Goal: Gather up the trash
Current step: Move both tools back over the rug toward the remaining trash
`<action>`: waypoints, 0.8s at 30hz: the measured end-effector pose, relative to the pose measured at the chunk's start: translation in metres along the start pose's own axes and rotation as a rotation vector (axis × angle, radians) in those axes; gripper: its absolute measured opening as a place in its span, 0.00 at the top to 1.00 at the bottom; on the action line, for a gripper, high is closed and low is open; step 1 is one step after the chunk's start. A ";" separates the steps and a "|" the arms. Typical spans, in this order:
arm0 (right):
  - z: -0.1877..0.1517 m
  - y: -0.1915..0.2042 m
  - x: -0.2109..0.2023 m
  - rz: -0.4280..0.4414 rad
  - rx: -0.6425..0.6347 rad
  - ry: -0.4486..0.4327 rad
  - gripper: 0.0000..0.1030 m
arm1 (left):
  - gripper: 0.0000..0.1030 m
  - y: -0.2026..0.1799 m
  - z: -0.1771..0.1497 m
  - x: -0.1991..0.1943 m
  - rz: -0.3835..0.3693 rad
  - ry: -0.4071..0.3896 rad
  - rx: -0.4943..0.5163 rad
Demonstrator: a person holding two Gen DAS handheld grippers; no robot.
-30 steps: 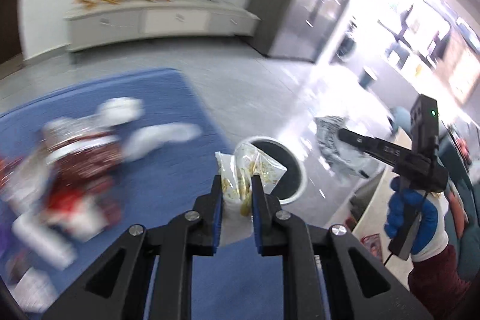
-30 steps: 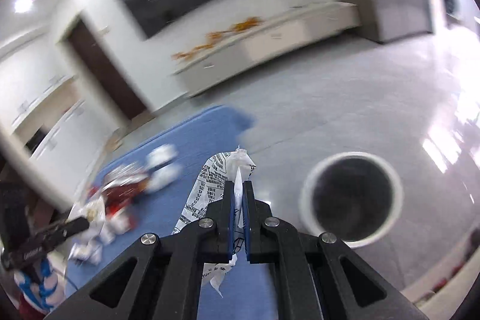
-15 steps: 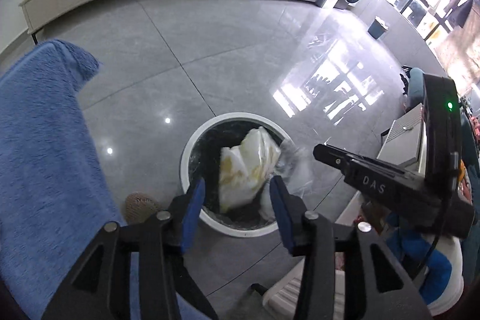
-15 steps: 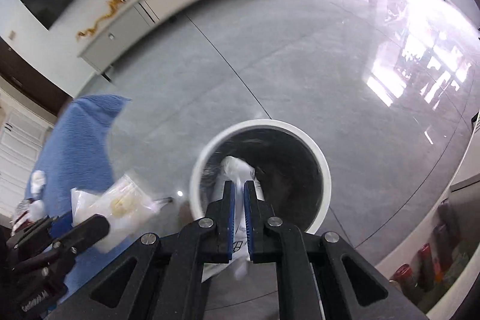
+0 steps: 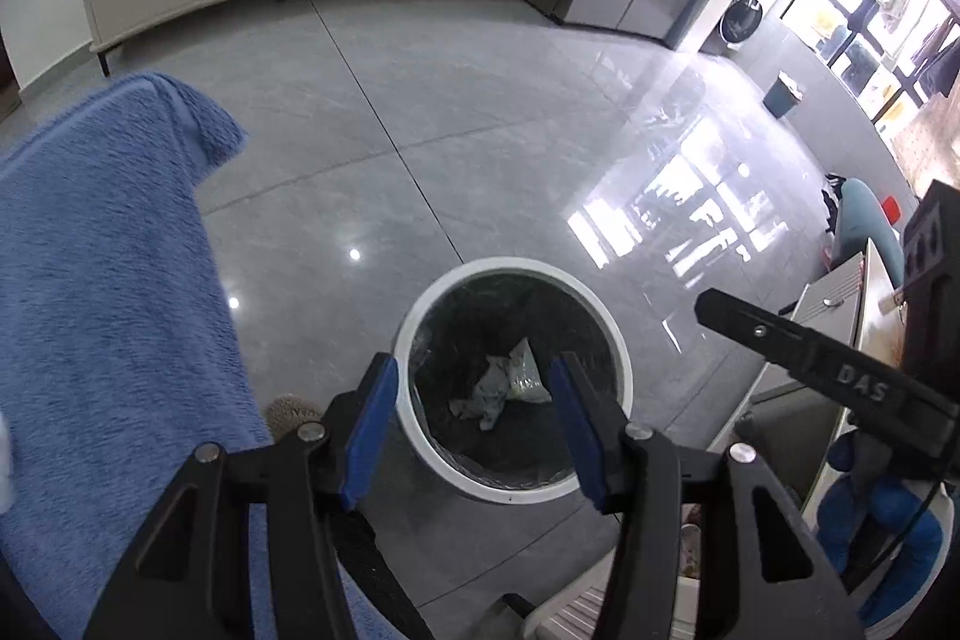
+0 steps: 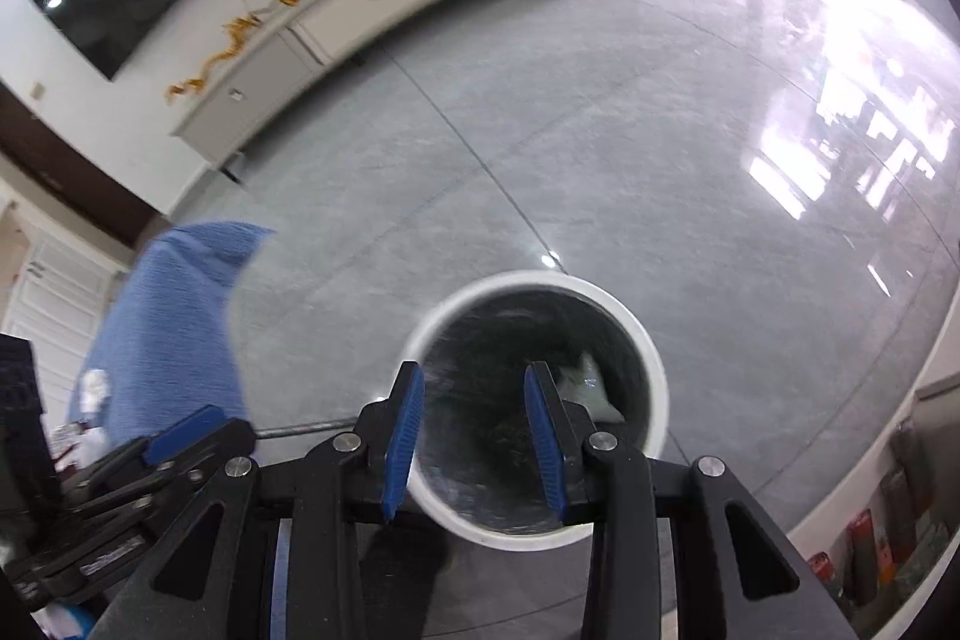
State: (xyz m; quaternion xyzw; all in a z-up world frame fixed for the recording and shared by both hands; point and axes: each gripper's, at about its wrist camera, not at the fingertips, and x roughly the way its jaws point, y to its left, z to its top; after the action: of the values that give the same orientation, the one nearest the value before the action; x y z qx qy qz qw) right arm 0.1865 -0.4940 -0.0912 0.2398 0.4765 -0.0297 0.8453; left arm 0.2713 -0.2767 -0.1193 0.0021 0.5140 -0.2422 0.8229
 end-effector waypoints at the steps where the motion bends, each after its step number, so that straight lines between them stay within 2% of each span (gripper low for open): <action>1: 0.002 0.006 -0.006 0.018 -0.010 -0.011 0.68 | 0.51 0.002 0.000 -0.008 0.008 -0.021 -0.003; 7: 0.001 0.048 -0.049 0.137 -0.091 -0.070 0.68 | 0.51 0.008 -0.009 -0.072 0.037 -0.187 -0.011; 11: -0.009 0.081 -0.078 0.212 -0.161 -0.102 0.68 | 0.50 0.010 -0.019 -0.112 0.074 -0.231 0.027; 17: -0.028 0.118 -0.114 0.293 -0.235 -0.150 0.68 | 0.50 0.027 -0.038 -0.165 0.081 -0.287 0.001; 24: -0.052 0.154 -0.141 0.349 -0.297 -0.192 0.68 | 0.50 0.074 -0.085 -0.247 0.124 -0.386 -0.012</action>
State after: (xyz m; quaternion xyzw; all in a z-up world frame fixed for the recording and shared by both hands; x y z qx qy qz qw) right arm 0.1117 -0.3610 0.0599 0.1878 0.3447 0.1643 0.9049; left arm 0.1413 -0.0917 0.0314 -0.0175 0.3470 -0.1838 0.9195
